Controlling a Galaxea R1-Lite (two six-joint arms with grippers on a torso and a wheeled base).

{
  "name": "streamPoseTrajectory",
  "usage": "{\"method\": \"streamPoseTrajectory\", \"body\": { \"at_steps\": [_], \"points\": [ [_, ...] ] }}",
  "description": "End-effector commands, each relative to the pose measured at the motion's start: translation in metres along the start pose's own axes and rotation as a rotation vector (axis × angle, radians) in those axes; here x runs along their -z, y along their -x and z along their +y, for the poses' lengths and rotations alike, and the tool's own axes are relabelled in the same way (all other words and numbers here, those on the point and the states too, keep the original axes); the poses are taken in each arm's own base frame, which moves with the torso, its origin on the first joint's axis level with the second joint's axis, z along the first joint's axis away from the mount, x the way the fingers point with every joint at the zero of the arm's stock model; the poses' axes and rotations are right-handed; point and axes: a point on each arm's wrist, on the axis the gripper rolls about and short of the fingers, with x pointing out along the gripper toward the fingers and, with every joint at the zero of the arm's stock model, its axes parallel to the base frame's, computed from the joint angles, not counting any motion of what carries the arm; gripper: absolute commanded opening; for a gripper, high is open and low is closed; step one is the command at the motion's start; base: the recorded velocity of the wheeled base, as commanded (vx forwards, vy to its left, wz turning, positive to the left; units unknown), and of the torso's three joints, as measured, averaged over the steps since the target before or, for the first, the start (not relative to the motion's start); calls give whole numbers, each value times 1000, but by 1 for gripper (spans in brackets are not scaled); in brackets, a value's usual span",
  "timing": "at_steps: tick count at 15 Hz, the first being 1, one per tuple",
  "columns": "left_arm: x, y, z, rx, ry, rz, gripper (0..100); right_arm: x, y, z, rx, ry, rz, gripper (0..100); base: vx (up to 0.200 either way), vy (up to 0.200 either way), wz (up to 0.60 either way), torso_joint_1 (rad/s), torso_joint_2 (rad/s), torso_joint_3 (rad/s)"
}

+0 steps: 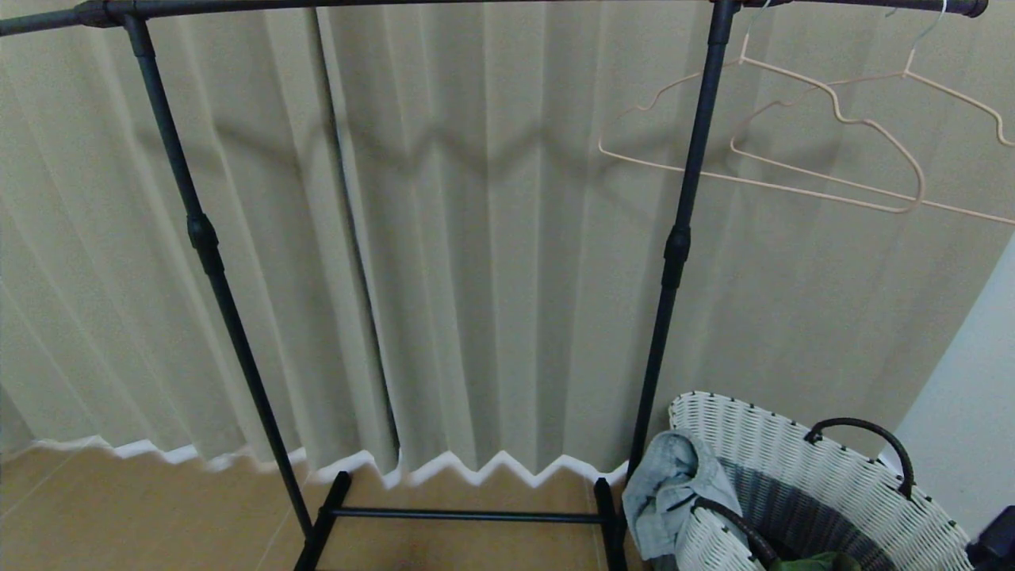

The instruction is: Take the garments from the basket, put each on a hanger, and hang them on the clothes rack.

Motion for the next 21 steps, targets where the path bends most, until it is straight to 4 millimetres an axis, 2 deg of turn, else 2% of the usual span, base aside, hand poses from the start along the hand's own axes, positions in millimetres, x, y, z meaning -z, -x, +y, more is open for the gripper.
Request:
{"method": "streamPoseTrajectory", "body": {
  "at_steps": [1,8,13,16,17,21],
  "points": [
    [0,0,0,-1,1,0,100,-5,-37,-3,-70,96,246,100,0,0,0,0,0,0],
    [0,0,0,-1,2,0,100,-9,-75,-4,-126,167,325,100,0,0,0,0,0,0],
    [0,0,0,-1,2,0,100,-15,-108,-11,-18,165,354,100,0,0,0,0,0,0],
    [0,0,0,-1,2,0,100,-18,-116,-15,21,157,329,100,0,0,0,0,0,0],
    [0,0,0,-1,2,0,100,-19,-115,-16,27,156,320,0,0,0,0,0,0,0],
    [0,0,0,-1,2,0,100,-19,-105,-17,54,145,287,0,0,0,0,0,0,0]
  ]
}}
